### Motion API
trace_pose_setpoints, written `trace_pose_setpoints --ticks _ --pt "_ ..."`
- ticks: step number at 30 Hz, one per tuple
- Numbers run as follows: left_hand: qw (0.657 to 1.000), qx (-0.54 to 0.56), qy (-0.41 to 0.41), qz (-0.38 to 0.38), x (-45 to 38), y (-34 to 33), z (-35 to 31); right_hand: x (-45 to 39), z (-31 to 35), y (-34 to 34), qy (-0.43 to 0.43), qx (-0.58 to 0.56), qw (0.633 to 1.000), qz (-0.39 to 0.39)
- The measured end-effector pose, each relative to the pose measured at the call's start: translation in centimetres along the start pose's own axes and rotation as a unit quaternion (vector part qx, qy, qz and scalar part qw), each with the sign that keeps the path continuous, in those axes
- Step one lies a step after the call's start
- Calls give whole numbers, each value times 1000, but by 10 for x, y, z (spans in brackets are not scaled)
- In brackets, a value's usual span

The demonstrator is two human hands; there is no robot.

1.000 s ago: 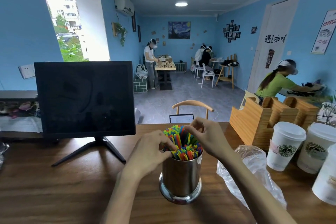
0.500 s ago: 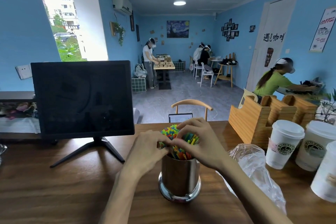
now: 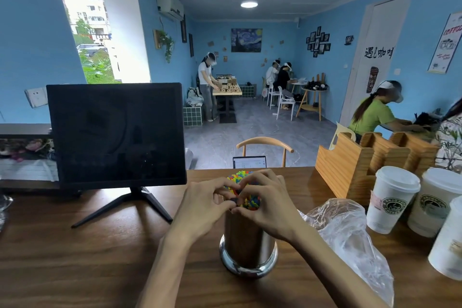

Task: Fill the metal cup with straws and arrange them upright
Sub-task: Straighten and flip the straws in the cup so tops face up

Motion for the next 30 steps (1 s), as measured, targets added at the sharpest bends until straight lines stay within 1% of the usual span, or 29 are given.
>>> trace_pose_setpoints --ticks 3,7,9,12,15,17,19,21,23,24,25,26,28,30 --pt "1000 6 -3 -2 0 0 1 -1 -8 9 -43 -81 996 -11" --pt "999 8 -17 -26 2 4 -1 -7 -7 34 -87 -191 977 -40" --pt "999 6 -24 -39 3 6 -2 -12 -5 49 -92 -206 972 -63" --pt "998 -37 -32 -46 2 8 -3 -23 -2 74 -91 -213 966 -112" --pt "997 -59 -29 -40 1 10 0 -31 0 103 -89 -237 949 -187" --pt "997 -48 -32 -42 0 11 0 -32 -2 126 -81 -276 923 -257" --pt "998 -9 -38 -39 -2 10 -3 -32 -4 140 -77 -329 885 -320" --pt "997 60 -33 -30 -4 9 -9 -32 -10 142 -83 -380 848 -360" --pt "989 140 -18 -51 -7 15 -13 -31 -20 134 -105 -428 815 -377" --pt "980 181 -6 -81 -8 21 -14 -30 -28 128 -122 -444 807 -371" --pt "968 221 11 -119 -8 29 -12 -29 -37 121 -141 -453 807 -352" --pt "952 260 32 -160 -9 37 -7 -29 -46 113 -159 -457 815 -318" --pt "910 334 74 -234 -8 50 5 -26 -61 94 -189 -444 851 -206" --pt "869 389 81 -295 -8 58 10 -21 -63 74 -192 -396 895 -76"
Point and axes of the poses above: each hand's wrist, its own x-axis away from the middle knuckle, its own y-axis out of the back of the hand, z = x × y, the point moved 7 cm from there along -x, towards the middle knuckle
